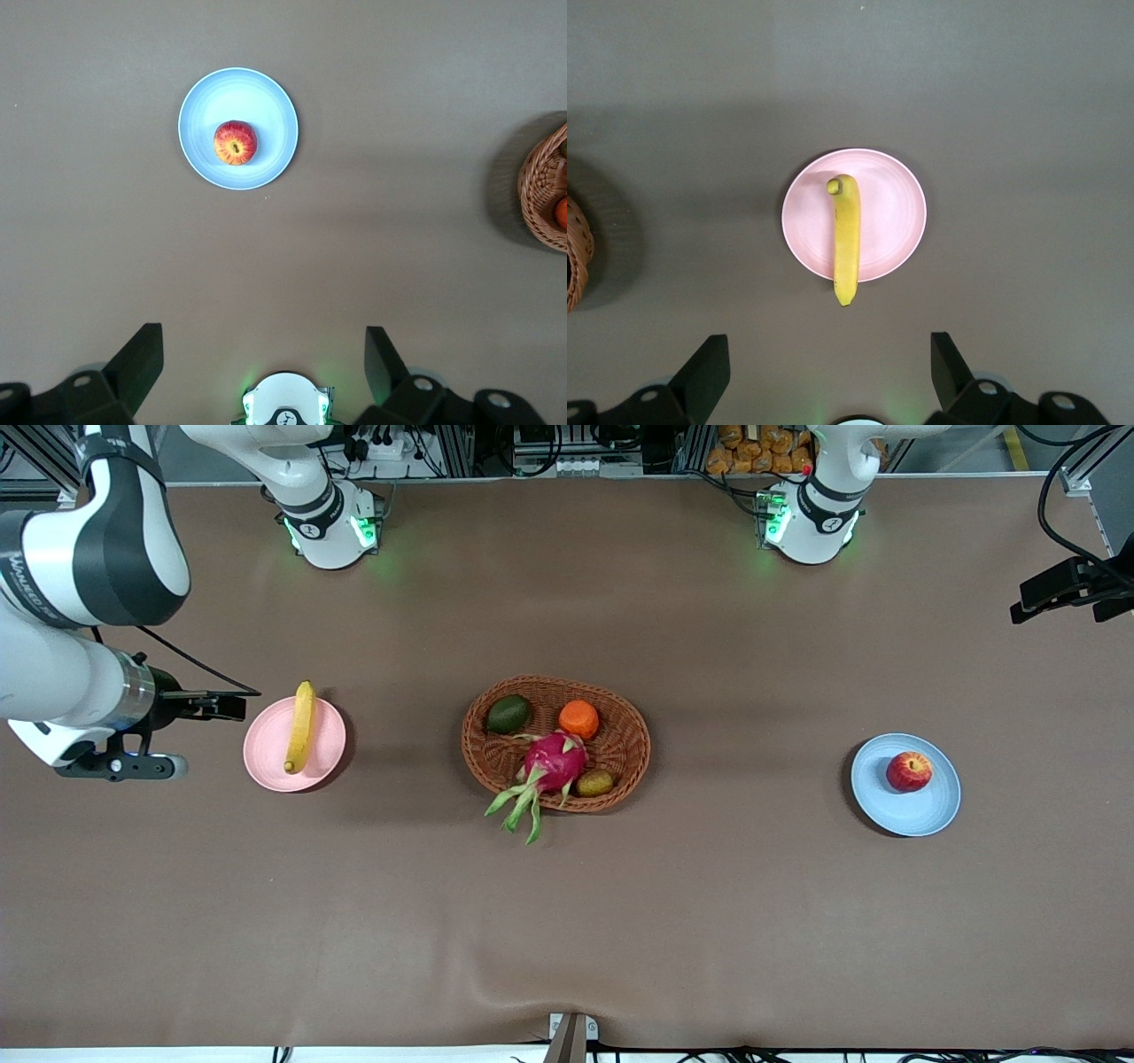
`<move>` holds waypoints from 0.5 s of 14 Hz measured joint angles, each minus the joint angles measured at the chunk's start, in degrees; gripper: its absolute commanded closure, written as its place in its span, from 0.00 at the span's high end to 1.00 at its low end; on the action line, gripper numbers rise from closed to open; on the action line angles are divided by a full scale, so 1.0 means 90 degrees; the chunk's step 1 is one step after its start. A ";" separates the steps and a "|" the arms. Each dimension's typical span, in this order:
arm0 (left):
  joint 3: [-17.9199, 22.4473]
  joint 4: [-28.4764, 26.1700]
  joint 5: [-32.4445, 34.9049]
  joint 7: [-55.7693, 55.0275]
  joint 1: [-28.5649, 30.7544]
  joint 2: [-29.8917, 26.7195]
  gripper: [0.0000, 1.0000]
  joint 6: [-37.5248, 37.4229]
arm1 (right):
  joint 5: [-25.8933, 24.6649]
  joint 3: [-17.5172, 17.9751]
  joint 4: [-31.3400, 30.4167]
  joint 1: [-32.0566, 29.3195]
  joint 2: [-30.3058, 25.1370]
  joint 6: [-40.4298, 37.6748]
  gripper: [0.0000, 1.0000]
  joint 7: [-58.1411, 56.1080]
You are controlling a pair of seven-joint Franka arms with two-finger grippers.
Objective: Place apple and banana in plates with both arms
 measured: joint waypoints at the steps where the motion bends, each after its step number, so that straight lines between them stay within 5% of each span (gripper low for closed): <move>1: -0.0001 0.0000 0.0000 0.0000 0.0000 0.0000 1.00 0.0000 | 0.0013 0.0002 0.0047 0.0002 0.0001 0.0000 1.00 0.0000; 7: -0.0010 0.0000 0.0000 0.0000 -0.0011 0.0000 1.00 0.0000 | 0.0036 0.0013 0.0681 0.0195 0.0000 -0.0005 1.00 0.0285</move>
